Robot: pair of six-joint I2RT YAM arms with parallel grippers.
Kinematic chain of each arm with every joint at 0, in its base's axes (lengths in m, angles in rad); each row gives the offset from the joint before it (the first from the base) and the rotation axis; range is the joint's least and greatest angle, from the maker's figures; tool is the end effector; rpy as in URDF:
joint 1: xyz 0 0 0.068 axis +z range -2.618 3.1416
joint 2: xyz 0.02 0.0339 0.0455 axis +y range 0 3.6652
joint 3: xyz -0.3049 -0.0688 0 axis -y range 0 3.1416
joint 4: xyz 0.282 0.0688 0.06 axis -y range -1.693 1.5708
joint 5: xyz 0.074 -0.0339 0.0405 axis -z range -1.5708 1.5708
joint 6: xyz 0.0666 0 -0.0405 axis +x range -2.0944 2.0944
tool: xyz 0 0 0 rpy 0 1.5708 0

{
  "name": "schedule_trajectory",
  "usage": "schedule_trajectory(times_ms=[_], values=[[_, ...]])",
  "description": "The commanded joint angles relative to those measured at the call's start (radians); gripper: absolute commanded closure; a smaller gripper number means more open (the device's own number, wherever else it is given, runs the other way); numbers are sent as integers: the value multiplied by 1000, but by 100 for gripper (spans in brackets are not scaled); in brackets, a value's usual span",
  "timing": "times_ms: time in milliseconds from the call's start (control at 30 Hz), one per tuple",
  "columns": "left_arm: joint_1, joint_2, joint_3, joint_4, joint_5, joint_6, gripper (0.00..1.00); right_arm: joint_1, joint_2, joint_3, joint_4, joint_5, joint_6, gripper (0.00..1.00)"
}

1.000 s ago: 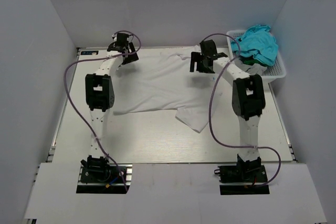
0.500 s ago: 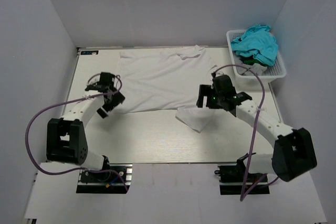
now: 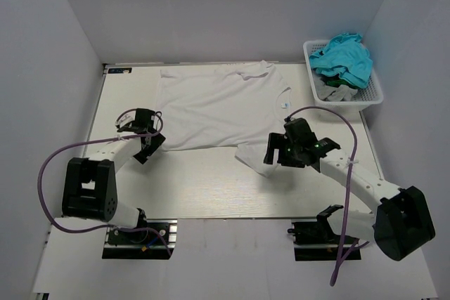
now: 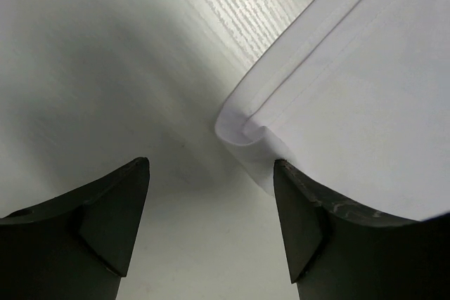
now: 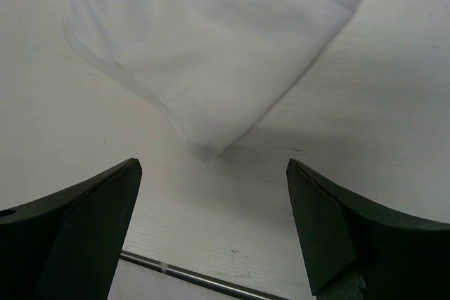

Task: Fold and stack the t-shirts
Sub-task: Grap the side of the flattened tshirt closest away from the robot with both arms

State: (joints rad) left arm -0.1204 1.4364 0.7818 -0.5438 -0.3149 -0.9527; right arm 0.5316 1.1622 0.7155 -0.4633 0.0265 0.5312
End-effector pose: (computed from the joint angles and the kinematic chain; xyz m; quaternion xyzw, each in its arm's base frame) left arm 0.2897 -0.0143 0.1636 -0.4189 0.8760 0.0390 0.2359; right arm 0.2297 0.1330 0.2146 0.0041 0.9458 0.1536 0.2860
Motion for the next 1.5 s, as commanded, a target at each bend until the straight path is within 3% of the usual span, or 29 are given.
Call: schedule_trajectory(times_ms=[0,133,300,367,467,533,567,733,833,867,900,967,1000,1300,1467], values=[[5,18,-15,113,-15,15,19,13,-1,-2,-32,12,32,10],[5,79,-3,133,-33,15,21,28,11,-5,-35,24,35,10],[15,133,16,133,-13,25,35,50,68,-2,-21,39,41,10],[15,159,16,133,-4,25,46,65,105,2,-18,43,50,10],[15,159,16,133,19,25,74,91,184,22,-18,33,49,10],[15,159,16,133,37,25,88,110,208,33,-18,33,65,12],[15,159,16,124,57,34,90,116,229,35,-17,35,70,14],[15,150,7,114,106,34,96,128,295,33,2,46,167,18],[15,131,7,90,106,34,99,125,336,54,-8,61,185,34],[15,131,7,90,106,34,100,125,343,62,-29,73,199,57],[5,119,7,81,106,34,100,125,343,65,-41,122,211,71],[5,101,16,67,96,25,100,122,331,73,-54,138,233,86],[5,81,16,53,96,25,100,123,305,71,-57,162,245,100],[-4,-100,88,-100,60,-11,100,117,9,148,-314,271,280,100],[7,-163,106,-159,76,-11,100,116,-52,223,-501,294,302,100]])
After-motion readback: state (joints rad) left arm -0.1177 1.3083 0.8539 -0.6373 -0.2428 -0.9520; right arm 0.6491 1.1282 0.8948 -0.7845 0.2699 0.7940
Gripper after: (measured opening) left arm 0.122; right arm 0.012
